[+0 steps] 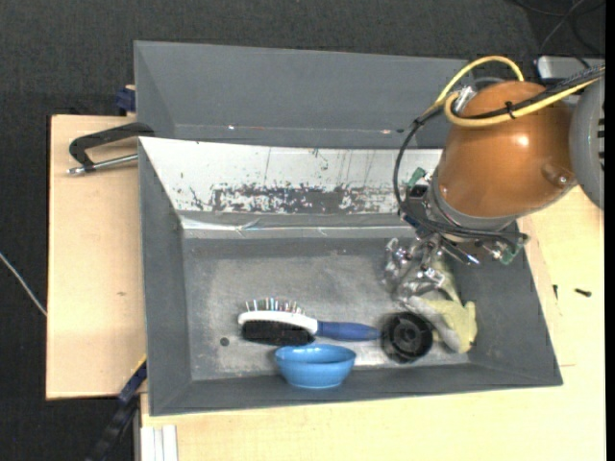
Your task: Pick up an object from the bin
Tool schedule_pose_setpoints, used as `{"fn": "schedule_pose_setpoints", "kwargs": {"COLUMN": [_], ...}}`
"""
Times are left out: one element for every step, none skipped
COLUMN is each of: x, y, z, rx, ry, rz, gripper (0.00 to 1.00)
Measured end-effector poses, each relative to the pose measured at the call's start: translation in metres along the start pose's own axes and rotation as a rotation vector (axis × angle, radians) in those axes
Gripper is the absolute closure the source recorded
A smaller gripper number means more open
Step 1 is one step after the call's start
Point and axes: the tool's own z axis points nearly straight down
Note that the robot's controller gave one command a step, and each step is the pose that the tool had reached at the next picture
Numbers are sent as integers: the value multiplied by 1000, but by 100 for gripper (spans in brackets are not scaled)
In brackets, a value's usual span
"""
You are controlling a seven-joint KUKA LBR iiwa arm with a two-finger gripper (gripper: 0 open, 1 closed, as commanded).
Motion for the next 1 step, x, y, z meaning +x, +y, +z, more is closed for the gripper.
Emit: {"fn": "schedule_pose_setpoints", "kwargs": {"x": [0], "y": [1], "z": [2], "rx": [-6], "ry": [3], "rz": [1], "gripper": [0]}}
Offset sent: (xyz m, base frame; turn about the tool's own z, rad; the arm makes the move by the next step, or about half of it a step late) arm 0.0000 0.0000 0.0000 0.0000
